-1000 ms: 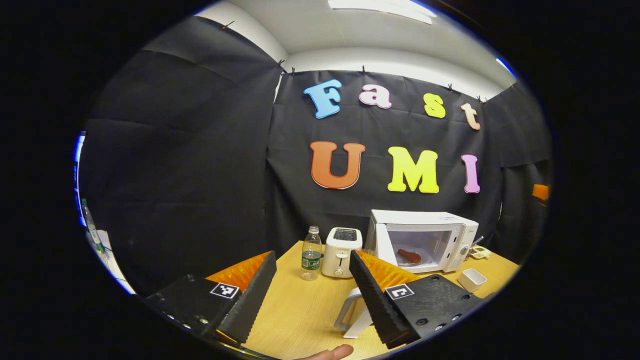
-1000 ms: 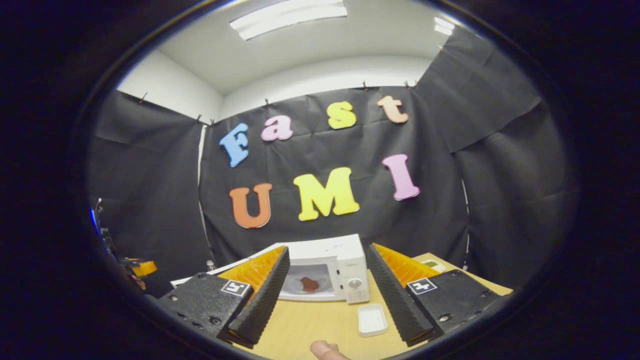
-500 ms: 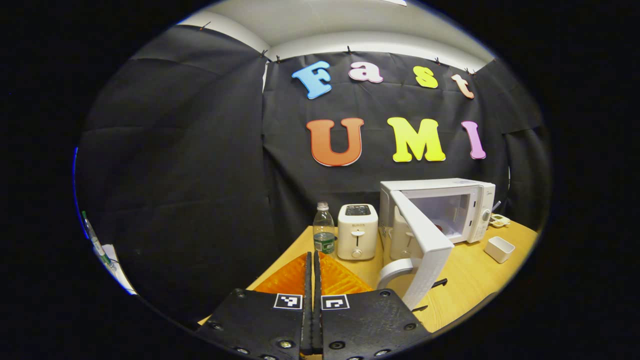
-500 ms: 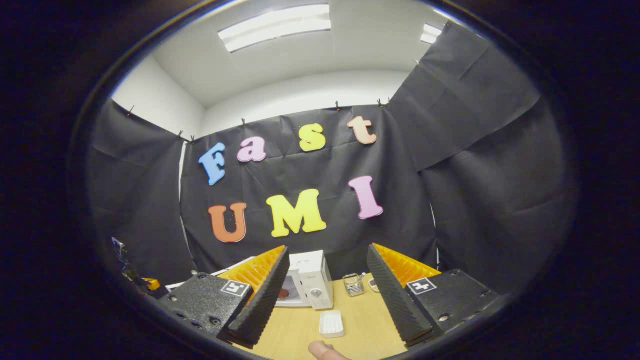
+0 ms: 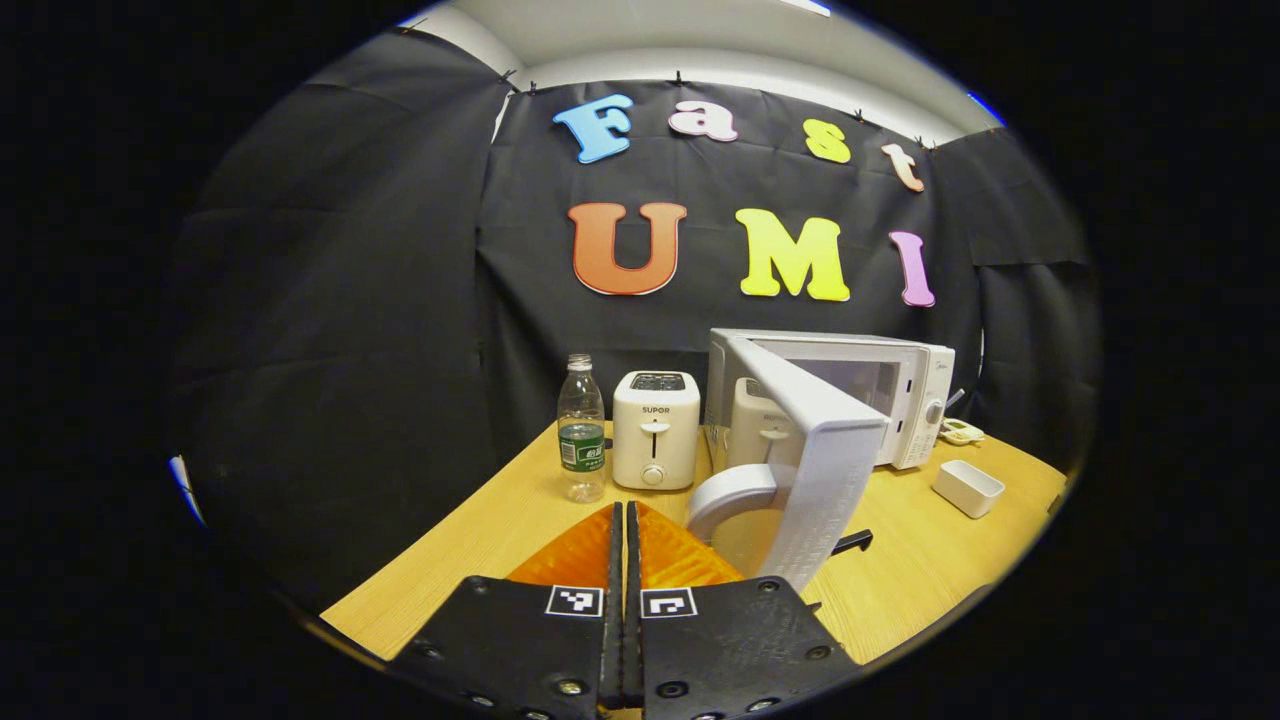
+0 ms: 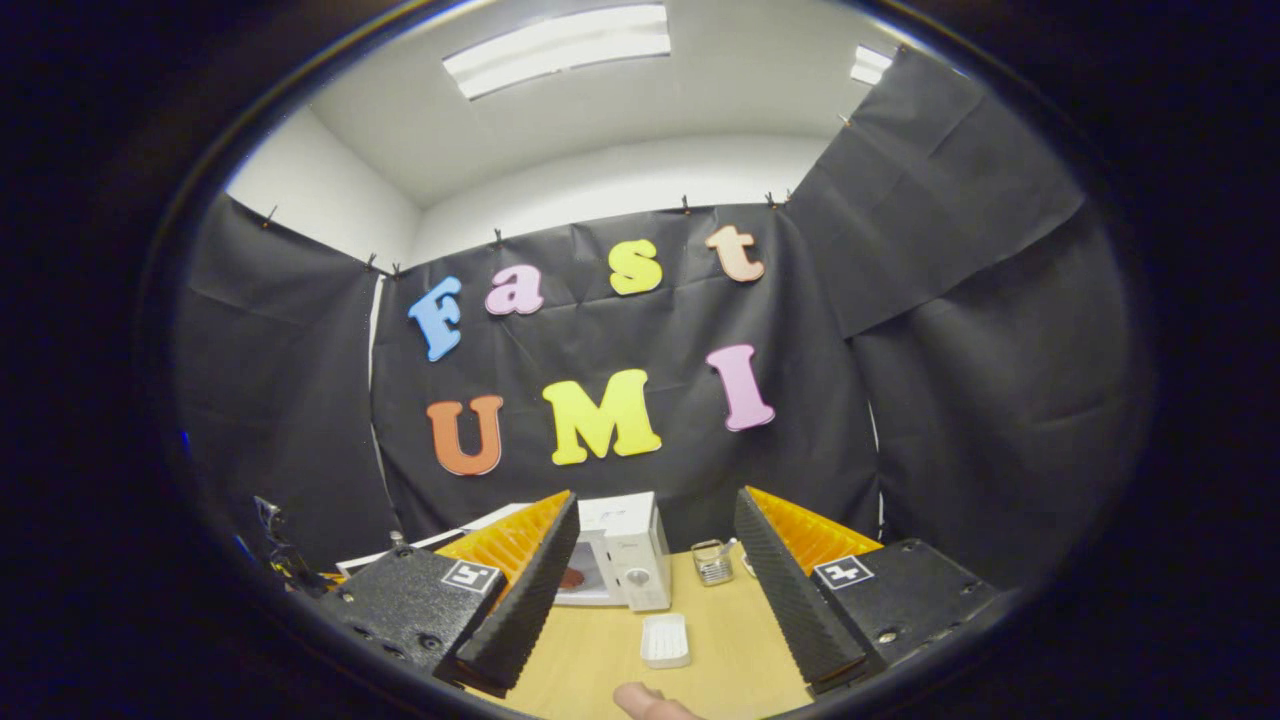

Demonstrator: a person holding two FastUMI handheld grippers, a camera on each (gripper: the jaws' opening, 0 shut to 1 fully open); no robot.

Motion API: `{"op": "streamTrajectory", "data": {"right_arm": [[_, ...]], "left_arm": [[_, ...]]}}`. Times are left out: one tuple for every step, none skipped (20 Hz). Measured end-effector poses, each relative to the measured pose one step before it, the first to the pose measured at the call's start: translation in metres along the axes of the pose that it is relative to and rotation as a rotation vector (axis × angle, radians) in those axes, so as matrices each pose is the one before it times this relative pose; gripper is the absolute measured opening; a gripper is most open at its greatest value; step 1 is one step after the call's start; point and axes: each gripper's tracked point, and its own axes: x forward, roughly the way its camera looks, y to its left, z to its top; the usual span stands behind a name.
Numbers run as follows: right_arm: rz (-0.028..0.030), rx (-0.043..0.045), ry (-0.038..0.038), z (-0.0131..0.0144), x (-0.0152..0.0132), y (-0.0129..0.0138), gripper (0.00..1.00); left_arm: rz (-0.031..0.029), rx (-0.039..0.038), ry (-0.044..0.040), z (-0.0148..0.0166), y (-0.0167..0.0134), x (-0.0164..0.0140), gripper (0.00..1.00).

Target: Open the microwave oven with the left hand, put the food in, and close the microwave oven.

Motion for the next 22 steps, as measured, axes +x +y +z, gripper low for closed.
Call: {"op": "streamTrajectory", "data": {"right_arm": [[0.00203,-0.0011,-0.00033,-0.00081,0.00008,-0.00017,0.99],[-0.00072,-0.00046,-0.00029,0.00107,-0.00009,-0.00066,0.99],[-0.00126,-0.00148,0.00109,-0.00024,-0.00003,-0.00083,0.99],[0.0007,-0.00467,0.00083,-0.00006,-0.00132,-0.00011,0.99],[0.00437,-0.00941,0.00068,0.00062,-0.00058,0.00068,0.99],[0.00305,-0.00966,-0.00075,0.00095,-0.00223,-0.00013,0.99],[0.0005,-0.00831,-0.0045,0.00285,-0.0012,-0.00155,0.99],[-0.00099,-0.01198,-0.00463,0.0025,-0.00222,-0.002,0.99],[-0.00304,-0.01637,-0.00271,0.00194,-0.00221,-0.00215,0.99],[-0.00413,-0.01271,-0.01247,0.00482,-0.00234,-0.00244,0.99],[0.00153,-0.01385,-0.01306,0.00513,-0.0016,-0.00124,0.99],[0.00329,-0.01466,-0.01484,0.00504,-0.0025,-0.00207,0.99],[-0.00312,-0.01356,-0.0086,0.00185,-0.00237,-0.00337,0.99],[-0.00615,-0.01115,-0.0041,0.0014,-0.00186,-0.00506,0.99],[-0.00736,-0.00576,-0.00558,0.00134,-0.001,-0.00427,0.99],[-0.00526,-0.00066,-0.0029,0.0005,-0.0018,-0.0041,0.99],[-0.0001,0.00178,-0.00107,0.00029,-0.00192,-0.00159,0.99],[0.0019,0.00256,0.00111,0.00001,-0.00085,-0.00148,0.99],[0.00141,0.00155,0.0043,-0.00164,-0.00052,-0.00237,0.99],[-0.00006,-0.00226,0.00161,-0.00117,-0.00077,-0.00314,0.99],[-0.00632,0.00051,-0.00379,0.00064,0.00005,-0.00428,0.99],[-0.00767,0.00093,-0.0023,0.00057,-0.00003,-0.00479,0.99]], "left_arm": [[-0.02269,-0.01183,0.00092,-0.00253,-0.00816,-0.00293,0.0],[-0.02417,-0.00809,0.00166,-0.00192,-0.00845,-0.00105,0.0],[-0.01717,-0.00599,-0.00335,-0.00198,-0.00752,0.00038,0.0],[-0.01523,-0.00906,0.00065,-0.00183,-0.00727,0.0013,0.0],[-0.0157,-0.0075,-0.00001,-0.00107,-0.00879,0.0022,0.0],[-0.0218,-0.00473,-0.00646,-0.0008,-0.01054,0.00014,0.0],[-0.03067,-0.00476,-0.01422,0.00194,-0.01257,0.00163,0.0],[-0.02301,-0.00112,-0.00287,0.00099,-0.01049,0.00289,0.0],[-0.01235,0.00409,0.00496,-0.00231,-0.00701,0.00451,0.0],[-0.01087,0.00467,0.00804,-0.00347,-0.00669,0.0044,0.0],[-0.01189,0.00287,0.00582,-0.00117,-0.00792,0.00453,0.0],[-0.0077,0.00552,0.00589,-0.00055,-0.00735,0.00496,0.0],[0.00318,0.01364,-0.00359,0.0008,-0.00626,0.00385,0.0],[-0.00708,0.01051,-0.00116,0.00092,-0.00747,0.00453,0.0],[-0.0102,0.00436,0.00438,0.00089,-0.00965,0.00362,0.0],[-0.01696,0.00624,0.0004,0.00081,-0.00858,0.00576,0.0],[-0.02435,0.00228,0.00303,0.00042,-0.01162,0.00364,0.0],[-0.0198,0.00642,0.00013,0.00135,-0.0109,0.00349,0.0],[-0.0147,0.01112,0.00481,-0.00065,-0.00848,0.00588,0.0],[-0.01642,0.00981,0.00249,-0.00016,-0.00877,0.00548,0.0],[-0.02205,0.00754,0.00091,0.00121,-0.01009,0.00566,0.0],[-0.01734,0.00399,-0.00344,0.00205,-0.00903,0.00646,0.0]]}}
